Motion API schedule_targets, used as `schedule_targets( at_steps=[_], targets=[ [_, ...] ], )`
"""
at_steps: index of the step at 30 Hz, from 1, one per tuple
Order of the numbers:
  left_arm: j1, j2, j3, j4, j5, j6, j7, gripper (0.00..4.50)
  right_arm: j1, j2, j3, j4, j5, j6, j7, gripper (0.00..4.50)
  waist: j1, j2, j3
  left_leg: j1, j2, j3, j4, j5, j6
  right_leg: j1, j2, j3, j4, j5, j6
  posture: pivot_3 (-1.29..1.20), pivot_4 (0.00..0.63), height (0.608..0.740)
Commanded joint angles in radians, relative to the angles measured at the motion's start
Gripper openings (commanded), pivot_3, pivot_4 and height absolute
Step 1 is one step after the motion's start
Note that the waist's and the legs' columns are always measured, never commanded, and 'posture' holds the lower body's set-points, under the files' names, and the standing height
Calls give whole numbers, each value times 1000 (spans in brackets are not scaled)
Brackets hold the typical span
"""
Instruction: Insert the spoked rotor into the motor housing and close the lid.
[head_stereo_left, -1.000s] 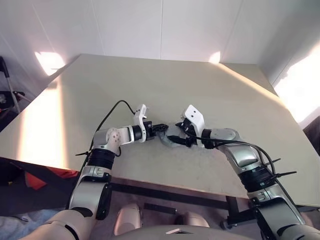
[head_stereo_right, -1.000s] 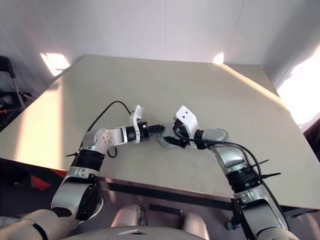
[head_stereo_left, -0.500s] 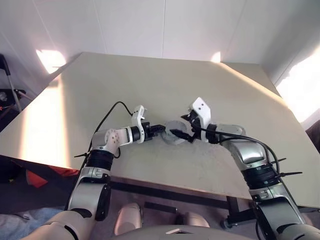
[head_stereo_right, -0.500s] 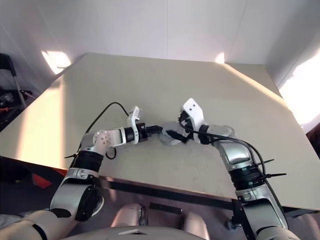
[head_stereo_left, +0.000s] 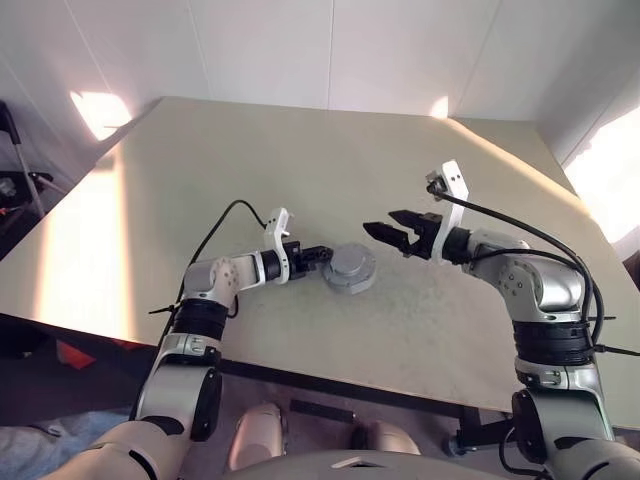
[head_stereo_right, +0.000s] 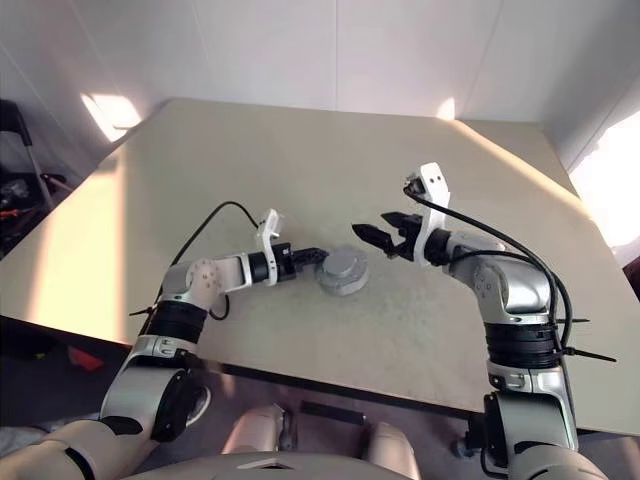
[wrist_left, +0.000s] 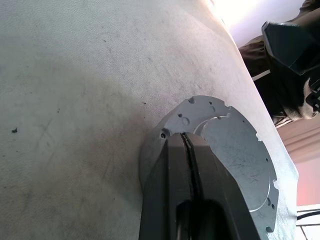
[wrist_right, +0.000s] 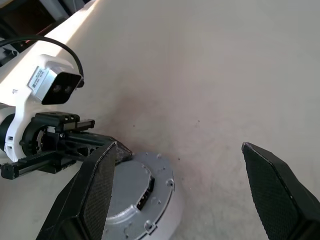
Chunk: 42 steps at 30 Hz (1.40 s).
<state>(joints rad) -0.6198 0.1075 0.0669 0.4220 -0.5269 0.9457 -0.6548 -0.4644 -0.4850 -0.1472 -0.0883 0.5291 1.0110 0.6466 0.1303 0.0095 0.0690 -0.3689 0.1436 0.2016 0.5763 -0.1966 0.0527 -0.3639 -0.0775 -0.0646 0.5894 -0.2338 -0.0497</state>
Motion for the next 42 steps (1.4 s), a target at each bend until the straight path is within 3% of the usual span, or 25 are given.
schedule_targets(
  at_steps=[1,11,19,25,35,42],
  targets=[
    [22,-2,-28,13,9,19,-11,0,12,-36,-59,-62,65,76,-4,4485,0,0,0,1,0,0,0,0,0,0,0,0,0,0,0,0,0,740],
    [21,0,-31,1,-17,73,-40,0,59,21,-168,-146,240,366,-88,4485,1,1,-1,1,0,0,0,1,-1,0,0,0,1,0,0,0,0,740],
    [27,11,-29,0,-10,73,-30,0,88,56,-225,-65,249,492,-158,4485,2,2,-1,2,0,0,0,1,-3,0,0,0,2,0,0,0,0,740],
    [33,13,-22,-3,-10,71,-19,0,109,92,-226,41,209,510,-209,4485,2,3,-4,3,0,0,0,2,-3,1,0,0,2,0,0,0,0,740],
    [31,17,-13,3,-7,60,-4,0,17,271,-281,62,228,580,-277,4485,-6,3,-7,11,0,0,-4,4,-8,5,0,0,2,-3,5,0,0,740],
    [27,16,-9,5,-4,50,7,0,-45,374,-291,105,211,565,-321,4485,-3,3,-7,8,0,0,-6,5,-9,1,0,0,2,1,0,0,0,740]
  ],
)
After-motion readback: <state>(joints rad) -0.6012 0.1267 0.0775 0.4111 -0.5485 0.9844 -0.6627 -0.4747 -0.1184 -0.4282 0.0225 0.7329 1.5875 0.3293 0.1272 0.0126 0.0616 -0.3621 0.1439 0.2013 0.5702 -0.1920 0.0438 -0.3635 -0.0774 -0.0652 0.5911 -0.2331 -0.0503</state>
